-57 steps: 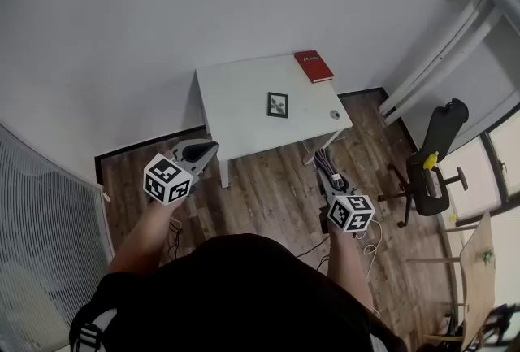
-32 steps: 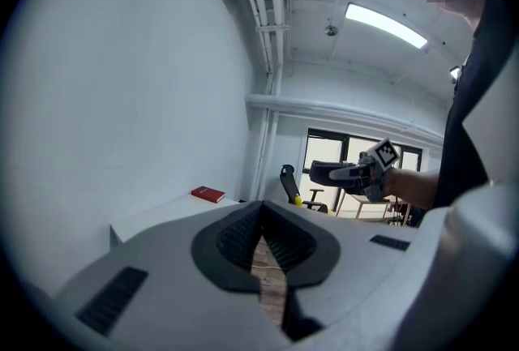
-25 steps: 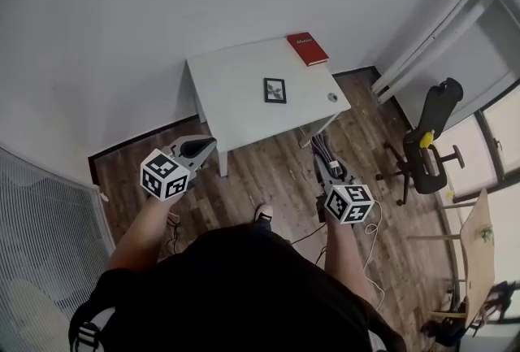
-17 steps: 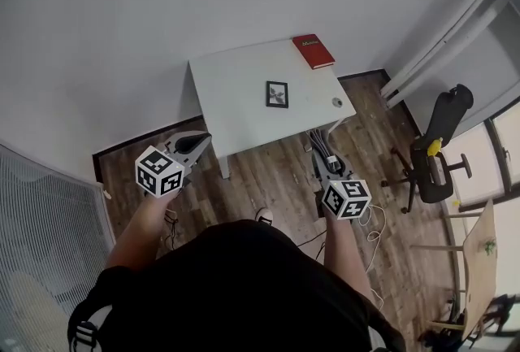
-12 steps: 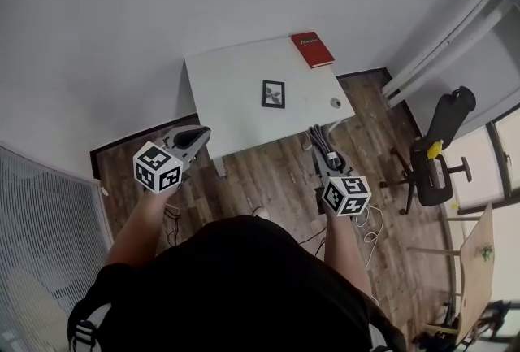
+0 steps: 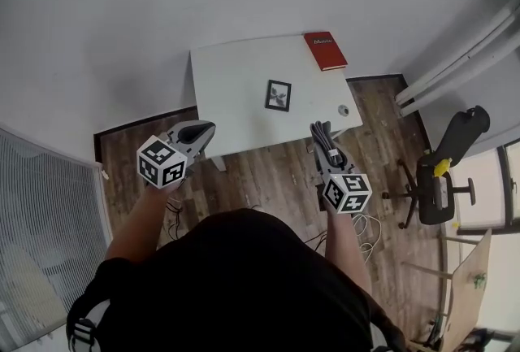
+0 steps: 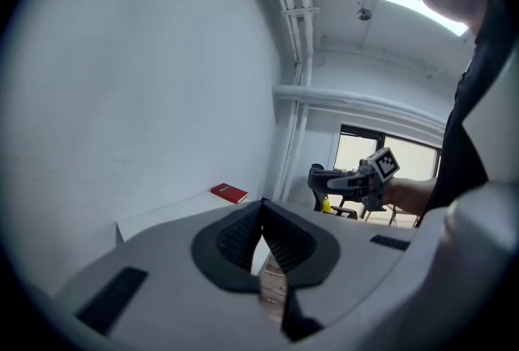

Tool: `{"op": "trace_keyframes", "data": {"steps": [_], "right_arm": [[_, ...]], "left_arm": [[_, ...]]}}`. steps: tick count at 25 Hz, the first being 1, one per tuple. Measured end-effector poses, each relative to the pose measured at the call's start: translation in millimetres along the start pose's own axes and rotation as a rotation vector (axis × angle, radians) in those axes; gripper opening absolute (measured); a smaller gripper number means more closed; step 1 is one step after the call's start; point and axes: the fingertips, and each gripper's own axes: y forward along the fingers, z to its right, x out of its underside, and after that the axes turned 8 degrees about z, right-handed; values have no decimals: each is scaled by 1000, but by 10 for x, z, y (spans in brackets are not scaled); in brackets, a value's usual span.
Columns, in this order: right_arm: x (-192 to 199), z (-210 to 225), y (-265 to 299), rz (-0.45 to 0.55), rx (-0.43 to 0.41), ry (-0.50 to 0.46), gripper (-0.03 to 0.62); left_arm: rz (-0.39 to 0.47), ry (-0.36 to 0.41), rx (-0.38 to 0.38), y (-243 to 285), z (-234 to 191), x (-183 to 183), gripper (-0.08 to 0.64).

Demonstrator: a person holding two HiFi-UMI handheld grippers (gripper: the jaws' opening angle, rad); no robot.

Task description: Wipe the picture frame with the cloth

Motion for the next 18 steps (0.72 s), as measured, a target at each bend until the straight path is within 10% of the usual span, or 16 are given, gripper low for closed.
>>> {"op": "trace_keyframes", "data": {"steps": [18], "right_arm": [[150,766,309,-37,-78,23,106]], "left_arm": [[-50,-23,-59,716,243,82,11]]}}
